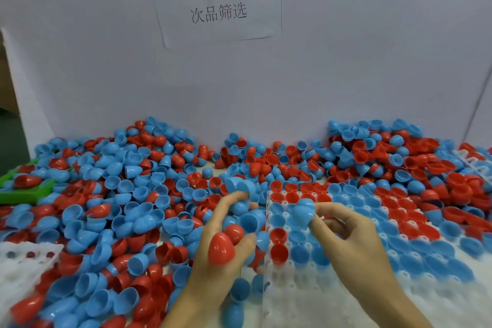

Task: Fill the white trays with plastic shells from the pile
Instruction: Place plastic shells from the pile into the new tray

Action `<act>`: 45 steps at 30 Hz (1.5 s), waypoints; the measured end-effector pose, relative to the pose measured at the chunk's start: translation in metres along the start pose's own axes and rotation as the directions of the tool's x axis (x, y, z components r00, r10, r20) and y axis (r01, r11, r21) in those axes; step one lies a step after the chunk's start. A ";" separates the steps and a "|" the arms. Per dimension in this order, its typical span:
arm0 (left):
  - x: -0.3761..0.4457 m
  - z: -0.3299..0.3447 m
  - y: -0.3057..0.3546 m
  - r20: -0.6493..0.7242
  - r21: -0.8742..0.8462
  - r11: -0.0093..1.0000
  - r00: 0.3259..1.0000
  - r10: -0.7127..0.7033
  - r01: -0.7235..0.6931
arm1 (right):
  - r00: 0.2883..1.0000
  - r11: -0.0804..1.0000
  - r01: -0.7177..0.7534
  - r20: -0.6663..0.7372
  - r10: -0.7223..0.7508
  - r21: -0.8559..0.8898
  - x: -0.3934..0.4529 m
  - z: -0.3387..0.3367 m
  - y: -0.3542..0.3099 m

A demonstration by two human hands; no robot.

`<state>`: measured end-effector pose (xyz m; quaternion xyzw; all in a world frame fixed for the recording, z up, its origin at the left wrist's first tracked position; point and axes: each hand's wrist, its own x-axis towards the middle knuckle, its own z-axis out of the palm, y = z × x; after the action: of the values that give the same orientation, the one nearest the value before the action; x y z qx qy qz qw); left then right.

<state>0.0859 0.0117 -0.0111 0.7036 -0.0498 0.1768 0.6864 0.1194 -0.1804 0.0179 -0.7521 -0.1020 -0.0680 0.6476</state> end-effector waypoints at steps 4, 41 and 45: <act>0.006 -0.004 -0.005 -0.099 -0.156 0.986 0.993 -0.069 0.053 | 0.967 0.953 0.031 0.251 0.048 -0.303 0.003 -0.015 -0.006; -0.003 0.003 0.012 0.040 0.148 0.989 0.999 0.004 -0.010 | 0.922 0.853 0.385 0.196 -0.335 -0.353 -0.012 0.017 -0.001; -0.006 0.008 0.018 0.155 0.306 0.945 0.985 0.070 -0.115 | 0.951 0.940 0.309 0.057 -0.303 -0.143 -0.014 0.023 0.000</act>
<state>0.0762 0.0021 0.0044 0.8116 -0.1028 0.1639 0.5513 0.1055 -0.1583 0.0113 -0.7748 -0.2231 -0.1626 0.5687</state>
